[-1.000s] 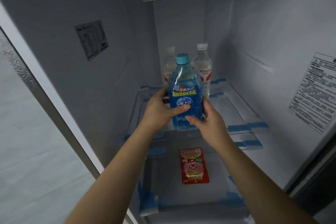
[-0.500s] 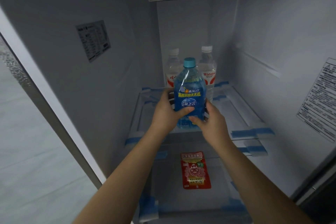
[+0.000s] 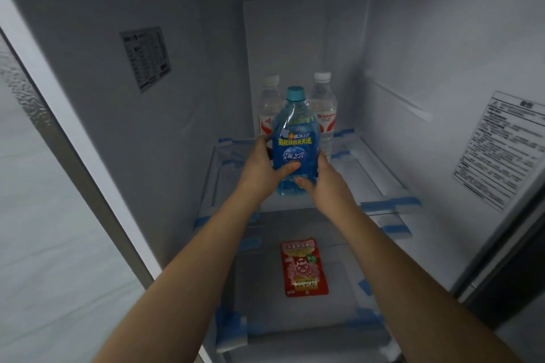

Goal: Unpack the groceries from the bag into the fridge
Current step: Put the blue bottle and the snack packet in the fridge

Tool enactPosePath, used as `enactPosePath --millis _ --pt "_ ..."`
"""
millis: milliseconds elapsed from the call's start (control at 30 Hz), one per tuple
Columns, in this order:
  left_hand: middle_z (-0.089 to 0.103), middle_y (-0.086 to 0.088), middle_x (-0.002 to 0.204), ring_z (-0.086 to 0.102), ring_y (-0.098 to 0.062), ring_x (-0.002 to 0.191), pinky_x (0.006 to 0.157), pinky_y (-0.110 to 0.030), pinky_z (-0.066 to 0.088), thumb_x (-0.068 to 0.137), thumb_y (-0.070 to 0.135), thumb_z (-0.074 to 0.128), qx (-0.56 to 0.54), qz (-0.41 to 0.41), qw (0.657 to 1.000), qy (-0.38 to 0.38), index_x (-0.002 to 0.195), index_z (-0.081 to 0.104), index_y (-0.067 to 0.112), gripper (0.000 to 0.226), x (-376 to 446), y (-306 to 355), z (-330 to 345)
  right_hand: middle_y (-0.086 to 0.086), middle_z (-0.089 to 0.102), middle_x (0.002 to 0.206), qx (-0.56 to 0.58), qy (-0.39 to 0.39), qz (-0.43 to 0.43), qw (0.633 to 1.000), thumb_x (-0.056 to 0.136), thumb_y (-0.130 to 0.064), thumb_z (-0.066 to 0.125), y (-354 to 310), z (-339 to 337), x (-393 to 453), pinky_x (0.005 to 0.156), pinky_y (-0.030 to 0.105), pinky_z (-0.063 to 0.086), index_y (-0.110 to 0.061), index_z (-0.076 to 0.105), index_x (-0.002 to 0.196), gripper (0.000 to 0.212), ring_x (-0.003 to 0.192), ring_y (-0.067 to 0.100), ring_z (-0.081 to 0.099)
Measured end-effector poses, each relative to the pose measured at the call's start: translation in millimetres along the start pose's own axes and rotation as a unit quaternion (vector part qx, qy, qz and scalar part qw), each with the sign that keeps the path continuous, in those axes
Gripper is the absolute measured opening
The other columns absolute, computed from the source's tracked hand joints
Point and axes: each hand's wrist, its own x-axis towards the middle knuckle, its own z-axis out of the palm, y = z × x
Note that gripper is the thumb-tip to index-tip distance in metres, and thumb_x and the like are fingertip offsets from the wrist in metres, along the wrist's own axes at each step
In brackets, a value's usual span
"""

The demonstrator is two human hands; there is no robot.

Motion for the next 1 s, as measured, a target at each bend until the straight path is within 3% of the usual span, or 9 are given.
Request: enactPosePath --millis 67,167,233,433,567,700,767,900,1000 --pt "0.058 -0.003 0.124 0.054 -0.009 0.101 0.067 -0.004 0.039 0.080 0.034 0.077 0.028 -0.009 0.999 -0.012 0.143 0.031 0.015 0.080 -2.8 0.9 -1.7 0.007 0.056 0.134 -0.051 -0.037 0.012 0.998 0.091 -0.025 0.064 0.2 -9.9 -0.5 0.096 0.036 0.046 -0.023 0.030 0.146 0.065 0.119 0.023 0.055" --pt "0.053 -0.010 0.133 0.053 -0.020 0.118 0.083 -0.024 0.040 0.083 0.040 0.072 0.079 -0.028 0.996 -0.020 0.145 0.028 0.011 0.081 -13.0 -1.1 -6.0 0.012 0.045 0.145 -0.125 -0.060 0.052 0.989 0.095 -0.035 0.056 3.5 -25.3 -7.8 0.101 0.038 0.041 -0.020 0.026 0.149 0.064 0.127 0.028 0.048" --pt "0.051 -0.010 0.137 0.051 -0.022 0.121 0.086 -0.027 0.040 0.087 0.042 0.067 0.103 -0.020 0.994 -0.024 0.146 0.028 0.013 0.076 -26.8 -1.0 -10.6 0.011 0.038 0.150 -0.150 -0.079 0.073 0.983 0.096 -0.041 0.051 5.2 -34.8 -19.0 0.105 0.036 0.035 -0.018 0.027 0.150 0.063 0.133 0.026 0.042" --pt "0.053 -0.008 0.134 0.054 -0.027 0.116 0.086 -0.038 0.046 0.093 0.042 0.054 0.277 0.114 0.954 -0.005 0.143 0.037 0.017 0.058 -67.5 -3.0 -23.3 0.006 0.039 0.151 -0.223 -0.082 0.083 0.968 0.096 -0.045 0.048 -2.3 -54.0 -63.1 0.105 0.031 0.033 -0.017 0.036 0.147 0.058 0.132 0.021 0.041" --pt "0.047 -0.004 0.145 0.039 -0.022 0.136 0.106 -0.044 0.032 0.096 0.041 0.045 0.393 0.186 0.901 -0.013 0.145 0.035 0.017 0.056 -85.0 -7.0 -18.7 0.007 0.041 0.149 -0.327 -0.042 0.056 0.943 0.099 -0.051 0.033 -15.4 -46.2 -94.1 0.107 0.038 0.034 -0.018 0.032 0.148 0.060 0.134 0.024 0.039" --pt "0.041 -0.004 0.150 0.028 -0.021 0.142 0.113 -0.049 0.020 0.096 0.043 0.043 0.410 0.226 0.882 -0.044 0.146 0.034 0.016 0.058 -102.6 -10.6 -10.5 0.008 0.030 0.156 -0.406 -0.045 0.066 0.910 0.097 -0.058 0.016 -19.3 -35.5 -124.8 0.116 0.041 0.017 -0.021 0.028 0.150 0.066 0.144 0.026 0.023" --pt "0.033 -0.004 0.154 0.021 -0.021 0.145 0.116 -0.049 0.014 0.097 0.046 0.038 0.420 0.234 0.874 -0.068 0.149 0.027 0.018 0.060 -110.9 -12.6 -3.8 0.010 0.035 0.153 -0.411 -0.031 0.065 0.909 0.091 -0.058 0.009 -20.0 -30.8 -140.1 0.115 0.044 0.020 -0.018 0.036 0.147 0.074 0.143 0.029 0.027" --pt "0.020 -0.005 0.159 0.008 -0.024 0.148 0.118 -0.051 0.003 0.099 0.045 0.033 0.424 0.277 0.855 -0.111 0.150 0.022 0.021 0.058 -135.0 -12.0 14.3 0.012 0.041 0.149 -0.435 -0.029 0.085 0.896 0.092 -0.052 0.014 -13.8 -27.4 -171.8 0.113 0.046 0.026 -0.015 0.043 0.143 0.069 0.140 0.032 0.033" --pt "0.021 -0.007 0.159 0.007 -0.025 0.148 0.119 -0.053 0.004 0.098 0.045 0.034 0.413 0.300 0.849 -0.136 0.150 0.025 0.018 0.059 -155.9 -17.8 31.0 0.014 0.045 0.146 -0.461 -0.026 0.104 0.881 0.095 -0.048 0.020 -6.1 -33.2 -194.6 0.112 0.046 0.027 -0.014 0.045 0.141 0.063 0.137 0.033 0.038"
